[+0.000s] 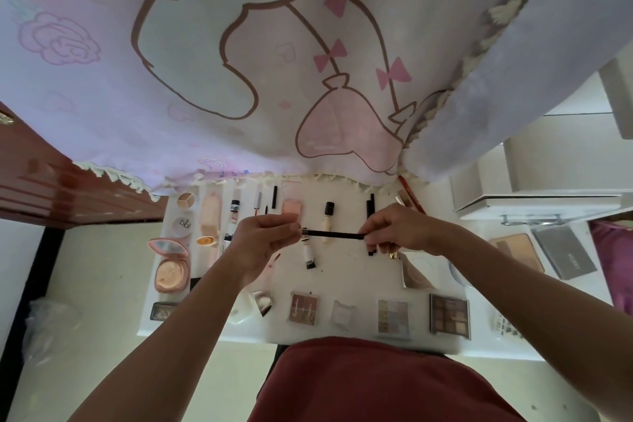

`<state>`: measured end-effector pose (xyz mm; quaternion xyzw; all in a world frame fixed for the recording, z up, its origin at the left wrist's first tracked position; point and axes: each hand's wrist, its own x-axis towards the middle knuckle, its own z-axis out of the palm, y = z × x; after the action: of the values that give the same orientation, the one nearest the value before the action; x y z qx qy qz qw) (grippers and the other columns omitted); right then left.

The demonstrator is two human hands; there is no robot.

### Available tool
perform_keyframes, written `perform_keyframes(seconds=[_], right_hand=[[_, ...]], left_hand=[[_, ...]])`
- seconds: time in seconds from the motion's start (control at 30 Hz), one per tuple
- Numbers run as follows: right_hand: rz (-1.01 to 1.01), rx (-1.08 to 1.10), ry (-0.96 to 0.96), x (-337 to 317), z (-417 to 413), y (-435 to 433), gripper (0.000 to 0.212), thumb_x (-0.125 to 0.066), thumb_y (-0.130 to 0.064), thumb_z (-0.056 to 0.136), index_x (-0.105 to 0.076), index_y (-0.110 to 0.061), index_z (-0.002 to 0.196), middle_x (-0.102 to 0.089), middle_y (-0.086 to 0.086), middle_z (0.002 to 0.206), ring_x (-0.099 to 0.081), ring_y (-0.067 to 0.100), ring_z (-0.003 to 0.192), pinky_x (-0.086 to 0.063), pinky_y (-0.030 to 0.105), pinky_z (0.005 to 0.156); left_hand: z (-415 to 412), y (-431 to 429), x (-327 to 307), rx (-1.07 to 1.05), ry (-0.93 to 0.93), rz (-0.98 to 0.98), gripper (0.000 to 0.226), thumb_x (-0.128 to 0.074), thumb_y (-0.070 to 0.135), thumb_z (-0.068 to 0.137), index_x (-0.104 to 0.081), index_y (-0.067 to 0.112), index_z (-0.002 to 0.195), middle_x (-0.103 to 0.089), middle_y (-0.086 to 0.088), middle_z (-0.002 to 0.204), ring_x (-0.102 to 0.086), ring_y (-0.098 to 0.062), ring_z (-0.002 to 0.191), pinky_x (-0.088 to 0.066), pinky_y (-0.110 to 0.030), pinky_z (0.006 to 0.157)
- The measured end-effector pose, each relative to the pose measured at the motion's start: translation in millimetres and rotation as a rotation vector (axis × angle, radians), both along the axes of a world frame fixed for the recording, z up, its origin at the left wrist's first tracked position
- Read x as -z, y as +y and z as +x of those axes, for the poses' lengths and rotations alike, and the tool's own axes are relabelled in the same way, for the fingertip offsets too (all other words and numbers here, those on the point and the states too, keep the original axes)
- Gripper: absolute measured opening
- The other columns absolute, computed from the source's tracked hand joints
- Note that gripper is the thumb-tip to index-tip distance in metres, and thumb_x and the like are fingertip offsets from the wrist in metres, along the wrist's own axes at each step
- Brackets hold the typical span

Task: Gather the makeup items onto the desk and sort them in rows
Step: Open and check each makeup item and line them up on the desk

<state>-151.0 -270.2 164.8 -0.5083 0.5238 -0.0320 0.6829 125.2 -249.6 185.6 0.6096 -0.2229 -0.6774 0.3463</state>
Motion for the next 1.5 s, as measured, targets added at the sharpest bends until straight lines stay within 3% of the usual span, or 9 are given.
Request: perform_keyframes(seconds=[0.2,0.47,0.57,0.7,0.83,0.93,1.1,1.27,1.5], right_hand=[[0.028,-0.013,-0.04,-1,2,5,0.012,-0.059,-0.007,0.095,-0.069,-0.007,0.102,-0.07,0.004,0.082,-0.056,0.004,0.056,-0.046,0.02,0.058],[0.05,-0.003,-0.034,-4,3,3,0.015,-0.056,-0.012,0.098,-0.068,-0.005,0.104,-0.064,0.006,0.079,-0.048,0.006,0.054,-0.042,0.021,0.055],[0.031,-0.044,-0.038,-7,8,5,0.027,-0.051,-0.025,0.102,-0.07,-0.006,0.101,-0.056,-0.002,0.063,-0.038,0.007,0.05,-0.031,0.024,0.052],[-0.113,0.024,-0.036,-10,17,10,0.03,-0.05,-0.025,0.102,-0.071,-0.004,0.101,-0.042,-0.015,0.043,-0.033,0.003,0.042,-0.035,0.017,0.051],[-0.294,0.065,0.027,-1,13,10,0.02,-0.059,-0.022,0.097,-0.074,-0.009,0.097,-0.052,0.0,0.057,-0.042,0.008,0.048,-0.038,0.021,0.05],[-0.342,0.13,0.035,8,3,13,0.004,-0.069,-0.019,0.091,-0.073,-0.018,0.092,-0.07,0.011,0.078,-0.061,0.016,0.069,-0.052,0.033,0.07],[-0.327,0.171,0.075,18,-4,21,0.007,-0.07,-0.018,0.09,-0.072,-0.013,0.093,-0.066,0.003,0.082,-0.059,0.02,0.077,-0.052,0.036,0.077],[-0.221,0.371,0.121,37,-4,31,0.003,-0.072,-0.016,0.088,-0.073,-0.013,0.088,-0.065,0.012,0.082,-0.056,0.018,0.072,-0.049,0.032,0.069],[-0.214,0.297,0.373,70,20,48,0.014,-0.076,-0.028,0.084,-0.072,-0.015,0.09,-0.065,-0.007,0.08,-0.062,0.012,0.081,-0.049,0.027,0.074]], left_hand=[[4,7,8,0.148,-0.191,0.01,0.012,-0.07,0.005,0.084,-0.07,-0.007,0.087,-0.068,-0.02,0.075,-0.067,-0.023,0.059,-0.058,-0.026,0.058],[9,4,7,0.279,-0.171,-0.023,0.011,-0.068,0.009,0.086,-0.069,-0.002,0.088,-0.066,-0.014,0.072,-0.061,-0.021,0.059,-0.05,-0.025,0.052],[4,1,4,0.4,-0.251,-0.053,0.023,-0.058,0.017,0.096,-0.061,0.003,0.077,-0.057,-0.009,0.062,-0.053,-0.019,0.05,-0.039,-0.025,0.045],[-1,-5,3,0.394,-0.287,-0.007,0.038,-0.044,0.03,0.103,-0.041,0.014,0.068,-0.036,0.001,0.054,-0.04,-0.016,0.045,-0.025,-0.022,0.042],[3,-9,8,0.349,-0.324,0.023,0.045,-0.038,0.033,0.104,-0.032,0.017,0.062,-0.029,0.003,0.05,-0.032,-0.015,0.043,-0.018,-0.021,0.045],[10,-11,11,0.316,-0.355,0.018,0.045,-0.038,0.034,0.104,-0.032,0.017,0.062,-0.029,0.003,0.048,-0.031,-0.015,0.043,-0.016,-0.024,0.047],[11,-8,11,0.293,-0.34,0.02,0.038,-0.043,0.03,0.103,-0.048,0.011,0.07,-0.042,-0.002,0.055,-0.038,-0.016,0.046,-0.023,-0.021,0.043],[-2,5,23,0.235,-0.32,0.061,0.019,-0.058,0.018,0.096,-0.061,0.002,0.085,-0.056,-0.008,0.064,-0.052,-0.018,0.053,-0.039,-0.026,0.047],[-36,42,57,0.238,-0.46,0.12,0.01,-0.058,0.006,0.092,-0.066,0.0,0.089,-0.068,-0.014,0.074,-0.061,-0.02,0.058,-0.048,-0.027,0.05]])
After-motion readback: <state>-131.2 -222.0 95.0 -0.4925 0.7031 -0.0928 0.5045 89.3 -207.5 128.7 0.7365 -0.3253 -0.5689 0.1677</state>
